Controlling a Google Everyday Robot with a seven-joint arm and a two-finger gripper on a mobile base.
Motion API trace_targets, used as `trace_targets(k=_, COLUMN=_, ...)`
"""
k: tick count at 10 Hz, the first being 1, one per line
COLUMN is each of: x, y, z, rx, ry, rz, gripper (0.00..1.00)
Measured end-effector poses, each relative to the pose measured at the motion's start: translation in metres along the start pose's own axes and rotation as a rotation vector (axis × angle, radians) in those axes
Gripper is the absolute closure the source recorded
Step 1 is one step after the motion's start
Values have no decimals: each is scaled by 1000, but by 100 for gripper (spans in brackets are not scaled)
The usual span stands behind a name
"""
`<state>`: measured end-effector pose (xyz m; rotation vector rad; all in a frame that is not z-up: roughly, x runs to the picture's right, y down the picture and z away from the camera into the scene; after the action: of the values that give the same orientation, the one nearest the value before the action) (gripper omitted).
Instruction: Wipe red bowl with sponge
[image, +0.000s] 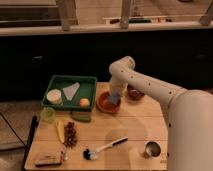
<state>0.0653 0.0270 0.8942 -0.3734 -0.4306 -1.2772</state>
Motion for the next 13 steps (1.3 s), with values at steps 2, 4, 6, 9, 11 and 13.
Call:
trace_targets(k=2, x=13, y=-20, z=10, rx=8, ry=4, rz=-23, gripper=99)
trace_targets(k=4, x=11, y=-32, z=16, rx=24, ry=-12, rz=-60, gripper=99)
trace_targets(k=6, x=2, y=-45, z=19, rx=48, ry=-34, rz=-110, gripper=99)
trace_targets(k=9, x=-22, y=-41, z=14, rx=64, ry=-65, rz=-155, gripper=99)
trace_targets(k=11, x=-31, y=-23, z=8, rx=58, ry=-72, rz=-149, gripper=99)
trace_targets(k=13, x=-22, y=-1, z=1, rx=36, ry=-58, rz=-112, gripper=99)
